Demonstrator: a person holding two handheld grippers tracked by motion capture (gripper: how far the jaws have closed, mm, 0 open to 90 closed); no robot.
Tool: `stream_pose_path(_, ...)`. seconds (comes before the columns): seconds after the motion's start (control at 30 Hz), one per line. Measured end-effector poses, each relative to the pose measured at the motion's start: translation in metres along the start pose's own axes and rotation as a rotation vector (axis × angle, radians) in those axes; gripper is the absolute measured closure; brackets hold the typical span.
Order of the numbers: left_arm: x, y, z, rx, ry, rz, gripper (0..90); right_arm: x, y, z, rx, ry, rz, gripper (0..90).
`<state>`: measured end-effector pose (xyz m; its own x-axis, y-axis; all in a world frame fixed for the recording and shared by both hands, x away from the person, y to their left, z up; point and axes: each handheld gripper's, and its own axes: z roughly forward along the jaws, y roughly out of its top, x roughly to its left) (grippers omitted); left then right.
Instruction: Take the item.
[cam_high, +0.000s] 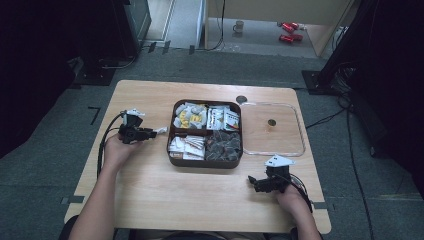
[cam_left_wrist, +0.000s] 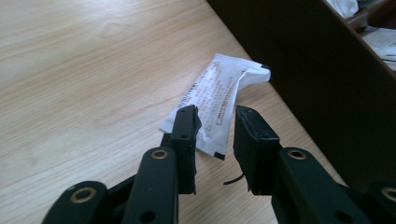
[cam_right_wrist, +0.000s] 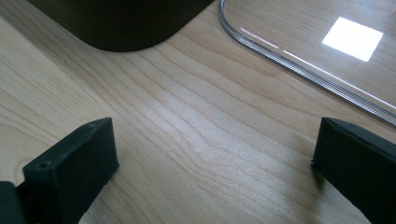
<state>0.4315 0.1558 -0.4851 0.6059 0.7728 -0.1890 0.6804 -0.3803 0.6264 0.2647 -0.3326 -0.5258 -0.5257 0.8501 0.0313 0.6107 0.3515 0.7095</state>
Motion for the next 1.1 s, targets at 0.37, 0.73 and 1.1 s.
stream_pose_path(0.37, 0.008, -0.008, -0.017, -0.041, 0.009, -0.025, 60.3, 0.000, 0.000, 0.000, 0.000, 0.000, 0.000, 0.0)
stream_pose_path(0.73, 0.021, -0.025, -0.022, -0.034, 0.055, -0.035, 54.8, -0.001, 0.001, 0.001, -0.001, 0.003, -0.002, 0.0)
stream_pose_path(1.1, 0.035, -0.037, -0.031, -0.052, 0.074, -0.062, 51.8, -0.001, 0.002, 0.002, -0.002, 0.002, -0.003, 0.0)
